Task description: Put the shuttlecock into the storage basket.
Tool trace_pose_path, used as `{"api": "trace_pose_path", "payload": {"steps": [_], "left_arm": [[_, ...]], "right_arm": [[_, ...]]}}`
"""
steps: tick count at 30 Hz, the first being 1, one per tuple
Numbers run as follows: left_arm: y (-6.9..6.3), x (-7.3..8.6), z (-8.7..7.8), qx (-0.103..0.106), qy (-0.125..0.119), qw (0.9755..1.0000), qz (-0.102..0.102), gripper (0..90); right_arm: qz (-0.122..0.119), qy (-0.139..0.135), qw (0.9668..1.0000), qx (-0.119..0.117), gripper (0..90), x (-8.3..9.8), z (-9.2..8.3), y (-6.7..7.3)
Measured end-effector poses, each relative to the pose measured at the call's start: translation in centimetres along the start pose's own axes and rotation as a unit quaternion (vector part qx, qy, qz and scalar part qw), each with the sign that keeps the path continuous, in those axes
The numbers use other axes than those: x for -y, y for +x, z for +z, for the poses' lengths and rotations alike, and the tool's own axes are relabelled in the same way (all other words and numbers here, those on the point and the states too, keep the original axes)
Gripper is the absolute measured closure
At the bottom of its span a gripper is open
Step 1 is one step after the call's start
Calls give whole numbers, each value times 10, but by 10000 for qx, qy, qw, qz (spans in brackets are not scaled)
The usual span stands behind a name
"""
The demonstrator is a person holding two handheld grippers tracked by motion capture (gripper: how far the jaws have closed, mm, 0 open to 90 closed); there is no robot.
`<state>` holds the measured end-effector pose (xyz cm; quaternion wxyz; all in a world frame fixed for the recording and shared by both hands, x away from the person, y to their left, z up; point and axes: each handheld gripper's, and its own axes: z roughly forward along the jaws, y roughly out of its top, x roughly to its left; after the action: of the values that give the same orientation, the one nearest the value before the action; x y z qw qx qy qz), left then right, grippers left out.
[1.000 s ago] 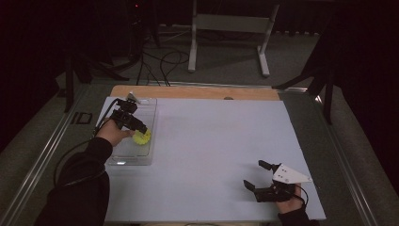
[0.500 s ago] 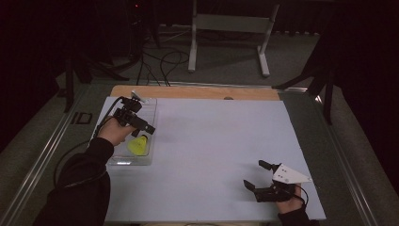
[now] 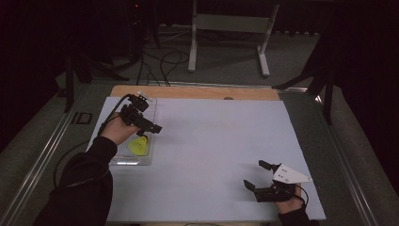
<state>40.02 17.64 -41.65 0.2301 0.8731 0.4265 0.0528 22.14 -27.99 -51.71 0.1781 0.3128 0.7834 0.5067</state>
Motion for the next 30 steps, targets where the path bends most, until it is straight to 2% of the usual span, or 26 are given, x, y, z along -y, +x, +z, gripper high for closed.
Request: {"api": "trace_pose_path", "payload": {"steps": [5,8,10,16,17,22,25,30], "left_arm": [[-10,-7,-1,34,-111,9998,147,0],[-16,-10,-1,181,-244,9990,339,0],[-20,-12,-1,285,-434,9976,461,0],[-35,-17,3,377,-513,9950,773,0],[-38,-18,3,425,-559,9938,868,0],[-49,-22,8,493,-592,9916,1038,0],[-56,-23,9,571,-633,9895,1165,0],[-69,-25,12,801,-693,9861,1279,0]], "right_arm": [[2,-9,10000,-3,85,0,0,0],[-2,-12,10000,-6,85,0,0,0],[6,-2,10000,-5,85,0,0,0],[2,-13,10000,-8,85,0,0,0],[1,-11,10000,-6,85,0,0,0],[18,-8,10000,-13,85,0,0,0],[10,-20,10000,-9,85,0,0,-1],[10,-12,10000,-12,85,-1,0,0]]}}
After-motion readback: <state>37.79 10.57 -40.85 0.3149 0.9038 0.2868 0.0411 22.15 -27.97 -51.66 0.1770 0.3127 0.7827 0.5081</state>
